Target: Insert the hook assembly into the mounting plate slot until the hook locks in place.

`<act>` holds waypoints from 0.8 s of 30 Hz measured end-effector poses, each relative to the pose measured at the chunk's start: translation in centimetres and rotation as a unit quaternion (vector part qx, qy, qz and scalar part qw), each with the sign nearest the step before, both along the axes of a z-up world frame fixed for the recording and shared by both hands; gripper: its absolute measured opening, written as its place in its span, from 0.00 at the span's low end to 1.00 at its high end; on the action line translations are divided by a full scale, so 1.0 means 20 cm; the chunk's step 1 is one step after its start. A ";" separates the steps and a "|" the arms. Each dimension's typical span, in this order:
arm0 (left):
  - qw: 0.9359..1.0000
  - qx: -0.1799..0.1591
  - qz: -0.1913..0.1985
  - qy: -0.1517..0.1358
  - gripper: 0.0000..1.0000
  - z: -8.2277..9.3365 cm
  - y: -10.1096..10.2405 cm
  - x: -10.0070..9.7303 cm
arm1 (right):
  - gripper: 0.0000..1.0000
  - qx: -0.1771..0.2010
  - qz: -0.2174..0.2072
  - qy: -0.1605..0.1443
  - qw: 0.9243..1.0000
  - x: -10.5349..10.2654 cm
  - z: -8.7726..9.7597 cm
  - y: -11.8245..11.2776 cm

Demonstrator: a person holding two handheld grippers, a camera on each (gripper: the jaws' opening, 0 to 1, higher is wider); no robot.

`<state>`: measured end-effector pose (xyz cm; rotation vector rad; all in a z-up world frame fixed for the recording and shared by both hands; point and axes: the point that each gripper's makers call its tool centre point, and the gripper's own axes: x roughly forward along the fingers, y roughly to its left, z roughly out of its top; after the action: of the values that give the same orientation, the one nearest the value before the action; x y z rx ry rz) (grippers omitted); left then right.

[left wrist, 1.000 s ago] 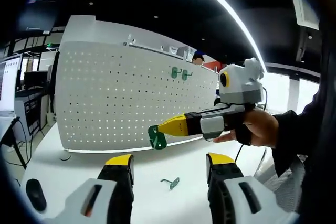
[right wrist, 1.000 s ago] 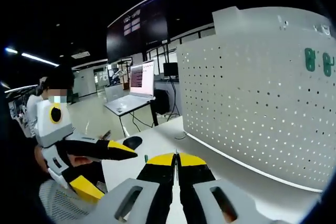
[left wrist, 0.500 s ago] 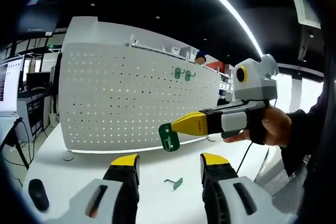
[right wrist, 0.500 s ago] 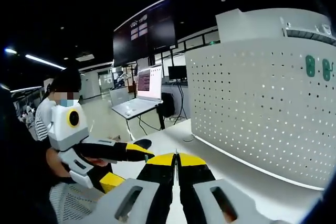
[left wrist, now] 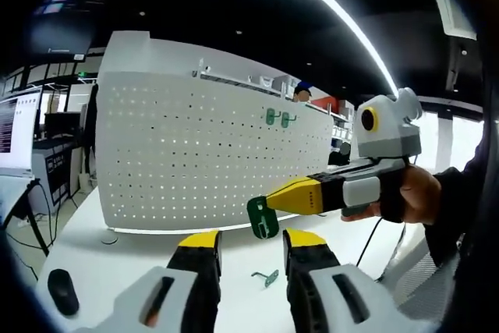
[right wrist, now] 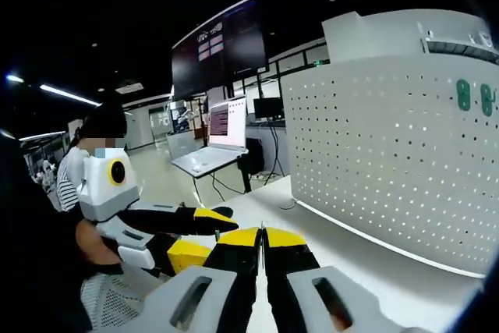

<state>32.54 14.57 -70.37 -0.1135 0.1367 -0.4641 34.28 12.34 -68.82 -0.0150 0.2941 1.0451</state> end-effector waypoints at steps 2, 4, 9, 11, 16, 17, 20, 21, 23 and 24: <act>1.000 0.000 0.001 -0.002 0.26 0.00 0.00 0.00 | 0.00 0.004 0.002 0.004 1.000 -0.01 0.00 0.01; 1.000 0.004 0.001 -0.003 0.24 0.00 0.00 0.00 | 0.00 0.007 0.004 0.007 1.000 -0.02 0.00 0.02; 1.000 0.007 0.003 -0.012 0.17 0.02 0.01 0.00 | 0.00 0.013 0.009 0.014 1.000 -0.04 0.00 0.05; 1.000 0.006 0.003 -0.012 0.15 0.02 0.01 0.00 | 0.00 0.013 0.010 0.016 1.000 -0.05 -0.01 0.06; 1.000 0.007 0.002 -0.016 0.11 0.02 0.01 -0.01 | 0.00 0.015 0.013 0.021 1.000 -0.07 -0.01 0.08; 1.000 0.008 0.001 -0.016 0.10 0.02 0.01 -0.01 | 0.00 0.015 0.013 0.021 1.000 -0.07 -0.01 0.08; 1.000 0.008 0.000 -0.016 0.07 0.02 0.00 -0.01 | 0.00 0.017 0.012 0.023 1.000 -0.07 -0.01 0.08; 1.000 0.008 -0.001 -0.017 0.07 0.02 0.00 -0.01 | 0.00 0.019 0.012 0.024 0.999 -0.07 -0.01 0.09; 1.000 0.006 -0.002 -0.017 0.06 0.03 0.00 -0.01 | 0.00 0.019 0.012 0.024 0.999 -0.08 -0.01 0.09; 1.000 0.005 -0.002 -0.017 0.06 0.03 0.00 -0.01 | 0.00 0.020 0.011 0.024 0.999 -0.08 -0.01 0.09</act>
<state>32.43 14.57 -69.87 -0.0955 0.1063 -0.4690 32.73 14.16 -68.97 0.0425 0.3165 1.0739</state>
